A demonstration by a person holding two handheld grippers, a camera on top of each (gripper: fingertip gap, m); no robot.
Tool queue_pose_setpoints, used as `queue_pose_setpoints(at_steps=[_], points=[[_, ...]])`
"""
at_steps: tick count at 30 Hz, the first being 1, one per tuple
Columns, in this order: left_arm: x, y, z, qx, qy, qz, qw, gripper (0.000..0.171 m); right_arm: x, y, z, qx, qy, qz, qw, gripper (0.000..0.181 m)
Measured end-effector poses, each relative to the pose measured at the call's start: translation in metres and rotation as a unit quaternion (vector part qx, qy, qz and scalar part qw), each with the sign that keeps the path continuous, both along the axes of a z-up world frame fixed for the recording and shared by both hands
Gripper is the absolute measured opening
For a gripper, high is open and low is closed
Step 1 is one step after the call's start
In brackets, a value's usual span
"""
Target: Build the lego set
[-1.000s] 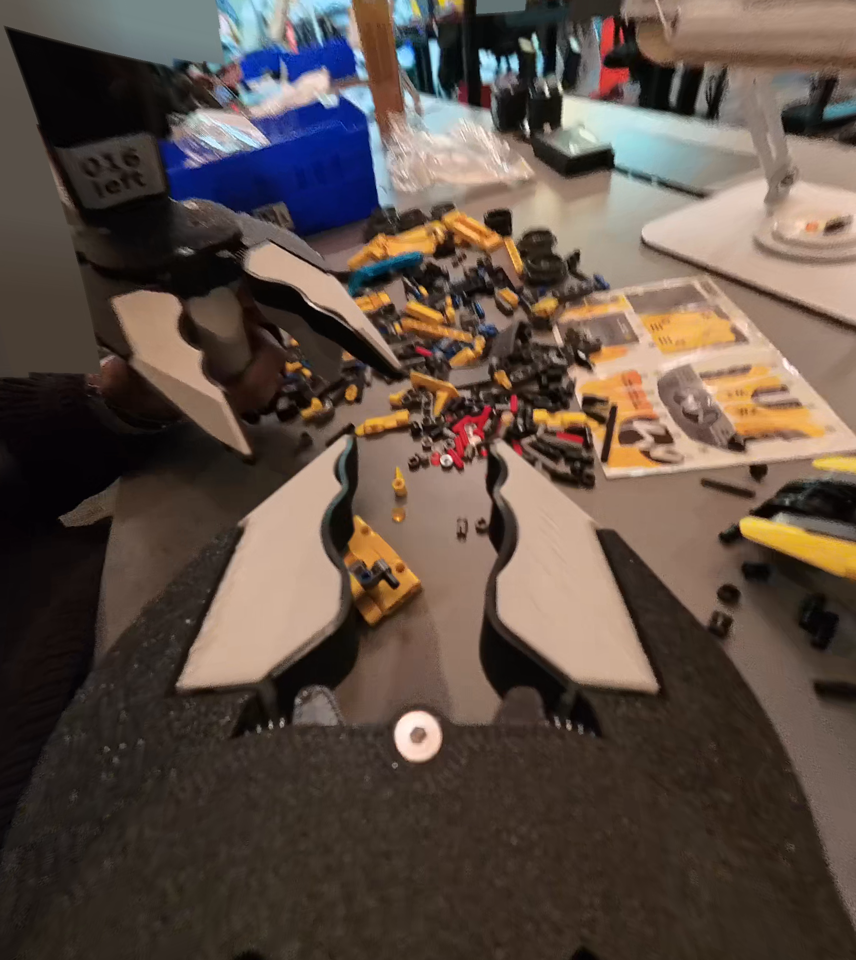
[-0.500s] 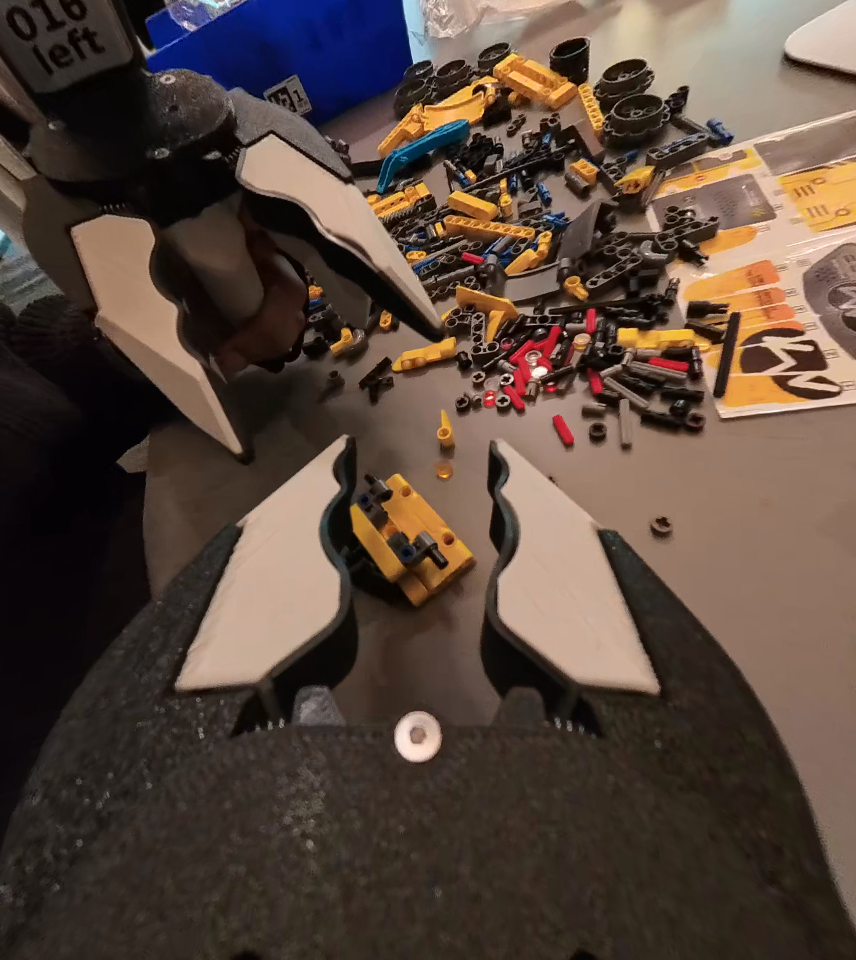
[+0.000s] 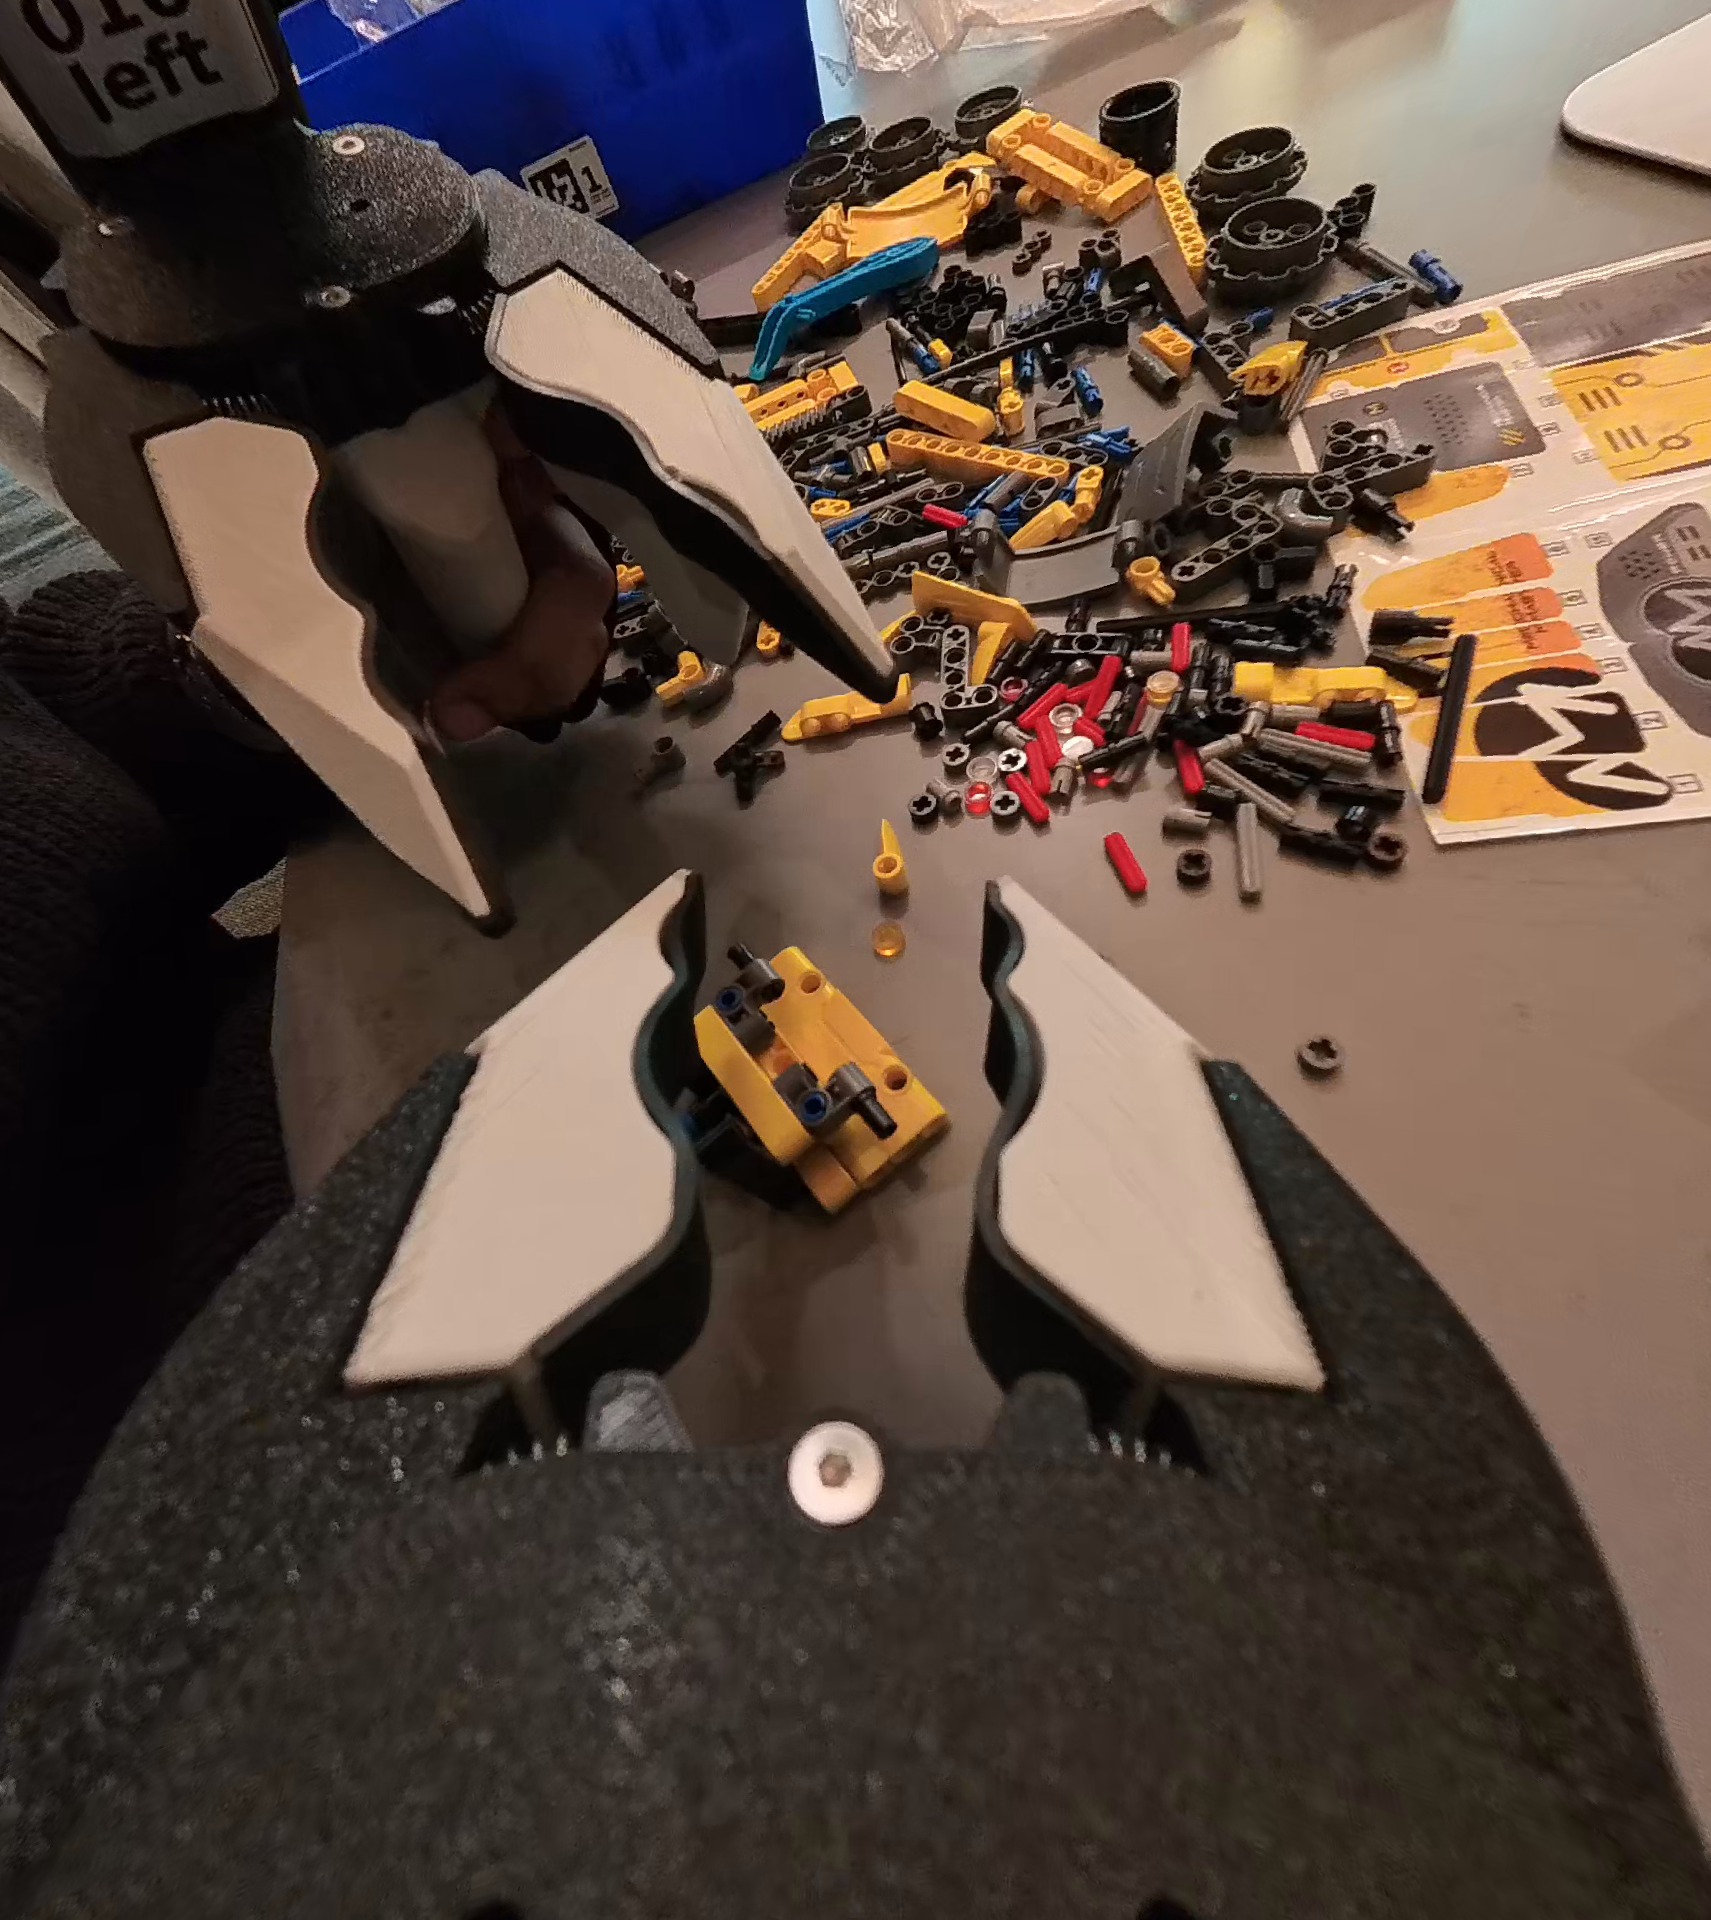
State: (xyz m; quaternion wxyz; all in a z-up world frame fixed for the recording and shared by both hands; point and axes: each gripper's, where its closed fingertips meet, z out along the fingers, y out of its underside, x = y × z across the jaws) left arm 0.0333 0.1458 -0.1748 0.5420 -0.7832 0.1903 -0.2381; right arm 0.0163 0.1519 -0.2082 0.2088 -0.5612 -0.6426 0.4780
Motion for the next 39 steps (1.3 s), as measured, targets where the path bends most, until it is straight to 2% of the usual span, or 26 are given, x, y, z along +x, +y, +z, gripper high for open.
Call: queue_pose_setpoints(at_steps=[9,13,18,39], points=[[-0.001,-0.001,0.007,0.001,-0.037,-0.006,0.999,0.068,0.0,-0.002,-0.001,0.011,-0.001,0.004,1.0,0.053],[0.0,-0.001,0.006,-0.001,-0.033,-0.007,0.999,0.068,0.0,-0.003,-0.002,0.012,-0.002,0.005,1.0,0.053],[0.0,-0.001,0.004,-0.003,-0.03,-0.007,1.0,0.068,-0.002,0.003,-0.001,0.009,-0.001,-0.012,1.0,0.062],[0.001,-0.001,0.001,-0.007,-0.022,-0.007,1.0,0.068,-0.003,0.009,0.002,-0.012,0.003,-0.026,1.0,0.068]])
